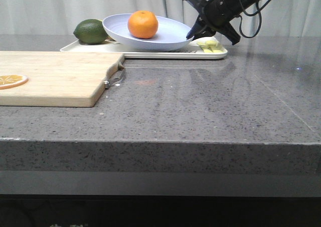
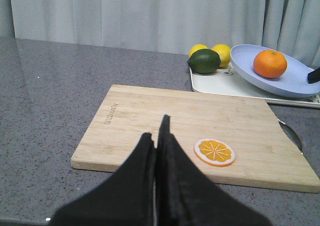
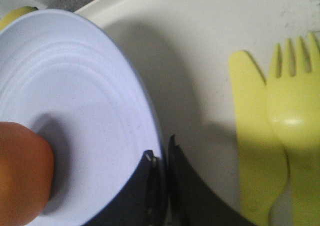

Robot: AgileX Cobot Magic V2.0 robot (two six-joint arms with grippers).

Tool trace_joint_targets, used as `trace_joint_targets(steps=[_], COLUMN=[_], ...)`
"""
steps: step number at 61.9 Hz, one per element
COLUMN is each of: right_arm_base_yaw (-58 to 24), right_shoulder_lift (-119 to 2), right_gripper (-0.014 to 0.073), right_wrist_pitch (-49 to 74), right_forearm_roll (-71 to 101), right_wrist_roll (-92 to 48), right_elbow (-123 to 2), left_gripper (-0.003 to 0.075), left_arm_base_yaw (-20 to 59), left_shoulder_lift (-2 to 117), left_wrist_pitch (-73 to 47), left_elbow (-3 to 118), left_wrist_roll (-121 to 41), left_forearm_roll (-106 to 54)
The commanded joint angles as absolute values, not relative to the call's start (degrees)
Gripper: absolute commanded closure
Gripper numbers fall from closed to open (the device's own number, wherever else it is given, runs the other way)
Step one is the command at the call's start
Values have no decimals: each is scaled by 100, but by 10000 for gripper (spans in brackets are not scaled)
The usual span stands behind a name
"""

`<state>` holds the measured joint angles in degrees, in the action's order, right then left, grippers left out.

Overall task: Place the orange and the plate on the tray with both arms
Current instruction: 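Lift the plate with the right gripper and slide it onto the white tray, then release the plate rim and raise the right gripper away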

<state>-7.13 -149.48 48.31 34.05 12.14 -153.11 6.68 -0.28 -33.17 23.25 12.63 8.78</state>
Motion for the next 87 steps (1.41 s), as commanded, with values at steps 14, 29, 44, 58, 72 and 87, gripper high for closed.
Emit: trace_joint_targets(steps=[14,29,44,58,72,87], right_arm_base_yaw=[-699,-699,-699,-672,-514,-410], right_shoulder_lift=[-14476,-14487,-14487,-14326,-13605,-13088], right_gripper=[652,605,342,254,373,652], right_wrist_pitch=[4328,4485,4366,4637,5696,7064], right_forearm_roll=[3528,3506,3506,3506,3461,2447], right_wrist_roll=[1269,1269,1269,1262,845,597], right_elbow=[-15565,-15565,-15565,-15571,-15571,-15571], left_gripper=[738,738,738,738,738,738], left_arm_base_yaw=[655,655,655,655,655,655], left_shoulder_lift=[-91,-91,-91,-91,-91,-91], left_wrist_pitch=[-2833,-2833,-2833,-2833,-2833,-2833], left_elbow=[2470,2470,2470,2470,2470,2470], left_wrist_roll=[1288,1288,1288,1288,1288,1288], left_forearm_roll=[891,891,891,891,891,891])
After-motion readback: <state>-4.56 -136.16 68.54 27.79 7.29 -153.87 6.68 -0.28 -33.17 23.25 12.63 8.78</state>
